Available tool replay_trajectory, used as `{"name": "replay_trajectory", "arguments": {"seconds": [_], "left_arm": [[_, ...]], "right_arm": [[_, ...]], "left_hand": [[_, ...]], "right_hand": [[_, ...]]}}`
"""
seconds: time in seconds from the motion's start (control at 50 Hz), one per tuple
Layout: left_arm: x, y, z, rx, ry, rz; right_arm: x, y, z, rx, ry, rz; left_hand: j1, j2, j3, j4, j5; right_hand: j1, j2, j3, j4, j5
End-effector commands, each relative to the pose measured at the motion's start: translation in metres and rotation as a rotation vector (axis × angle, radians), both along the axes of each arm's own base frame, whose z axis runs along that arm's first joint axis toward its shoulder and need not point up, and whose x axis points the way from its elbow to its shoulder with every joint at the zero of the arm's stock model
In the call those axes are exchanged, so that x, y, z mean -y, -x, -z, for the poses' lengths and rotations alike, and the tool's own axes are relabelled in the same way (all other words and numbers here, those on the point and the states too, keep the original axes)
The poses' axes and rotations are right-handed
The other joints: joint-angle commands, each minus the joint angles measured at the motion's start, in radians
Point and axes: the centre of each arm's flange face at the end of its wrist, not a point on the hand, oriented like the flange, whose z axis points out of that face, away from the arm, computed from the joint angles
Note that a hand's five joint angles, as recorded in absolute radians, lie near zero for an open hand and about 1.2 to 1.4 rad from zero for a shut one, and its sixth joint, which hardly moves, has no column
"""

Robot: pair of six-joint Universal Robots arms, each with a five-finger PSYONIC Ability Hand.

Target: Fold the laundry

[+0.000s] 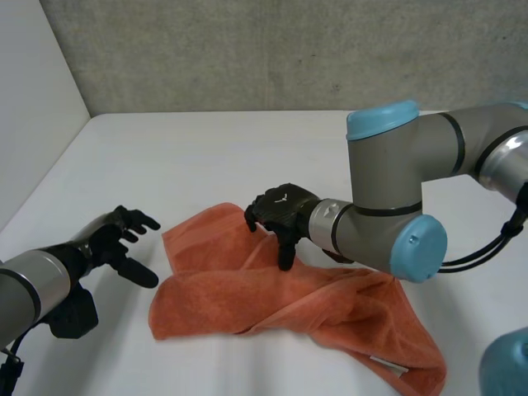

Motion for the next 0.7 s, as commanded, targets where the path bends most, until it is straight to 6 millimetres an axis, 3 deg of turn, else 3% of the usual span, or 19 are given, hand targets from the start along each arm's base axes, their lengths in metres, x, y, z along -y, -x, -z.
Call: {"name": "replay_trajectory", "arguments": {"seconds": [0.02, 0.24, 0.56, 0.68, 0.7], "left_arm": [[-0.003, 0.0, 0.002, 0.001, -0.007, 0.003], [-0.003, 0.002, 0.003, -0.013, -0.014, 0.023], [-0.003, 0.003, 0.003, -0.019, -0.015, 0.032], [-0.003, 0.002, 0.003, -0.019, -0.015, 0.031], [-0.003, 0.002, 0.003, -0.019, -0.015, 0.031]], "right_arm": [[0.011, -0.003, 0.015, -0.071, 0.123, -0.027], [0.015, -0.007, 0.025, -0.066, 0.131, -0.034], [0.016, -0.008, 0.045, -0.084, 0.104, -0.038], [0.017, -0.009, 0.043, -0.08, 0.109, -0.037], [0.017, -0.009, 0.043, -0.08, 0.11, -0.037]], "left_hand": [[0.041, 0.044, 0.042, 0.046, 0.044], [0.026, 0.029, 0.027, 0.031, 0.03], [0.009, 0.011, 0.01, 0.014, 0.012], [0.003, 0.005, 0.004, 0.008, 0.006], [0.006, 0.008, 0.007, 0.011, 0.009]], "right_hand": [[0.246, 0.183, 0.172, 0.169, 0.186], [0.322, 0.259, 0.248, 0.245, 0.262], [0.234, 0.171, 0.16, 0.157, 0.174], [0.425, 0.362, 0.351, 0.348, 0.365], [0.631, 0.569, 0.557, 0.554, 0.571]]}}
